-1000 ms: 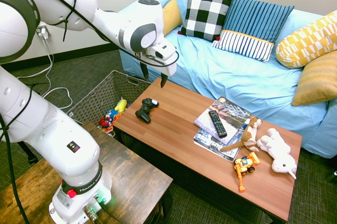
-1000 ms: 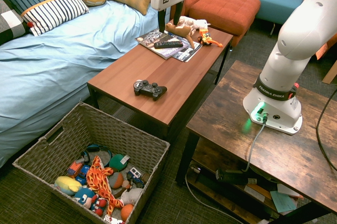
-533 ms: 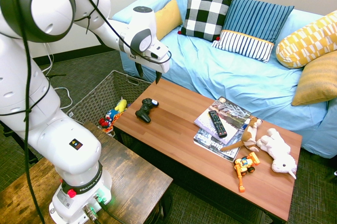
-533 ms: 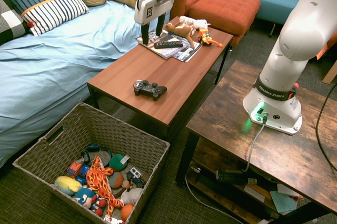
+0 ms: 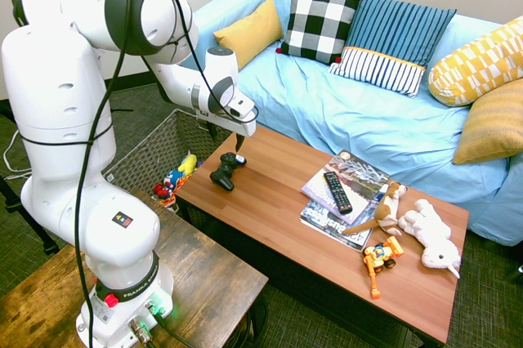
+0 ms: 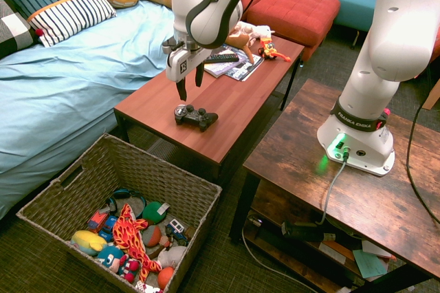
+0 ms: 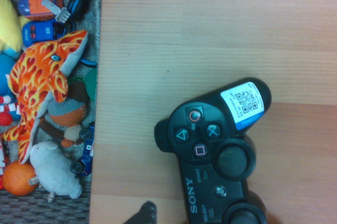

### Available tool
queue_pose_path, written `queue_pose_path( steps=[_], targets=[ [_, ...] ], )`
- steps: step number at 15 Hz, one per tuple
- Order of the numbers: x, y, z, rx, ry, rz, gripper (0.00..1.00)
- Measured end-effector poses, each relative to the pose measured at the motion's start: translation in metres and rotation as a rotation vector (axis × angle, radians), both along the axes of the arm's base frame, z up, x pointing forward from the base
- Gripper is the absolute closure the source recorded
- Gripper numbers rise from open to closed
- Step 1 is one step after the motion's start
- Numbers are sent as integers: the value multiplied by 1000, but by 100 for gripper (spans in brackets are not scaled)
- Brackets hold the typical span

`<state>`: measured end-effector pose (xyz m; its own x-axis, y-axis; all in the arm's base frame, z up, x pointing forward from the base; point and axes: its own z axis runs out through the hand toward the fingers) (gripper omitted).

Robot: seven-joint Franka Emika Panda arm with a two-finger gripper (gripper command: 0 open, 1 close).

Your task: Put the gamepad in the basket

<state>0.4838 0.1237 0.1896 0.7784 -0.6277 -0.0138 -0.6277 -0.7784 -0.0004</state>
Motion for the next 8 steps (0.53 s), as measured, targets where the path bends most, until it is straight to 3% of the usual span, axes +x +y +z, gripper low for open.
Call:
queue_pose_path(
  steps=[5, 8],
  targets=[
    [5, 14, -59, -42, 57, 23, 0],
    [5, 17, -72, -56, 70, 31, 0]
  ],
)
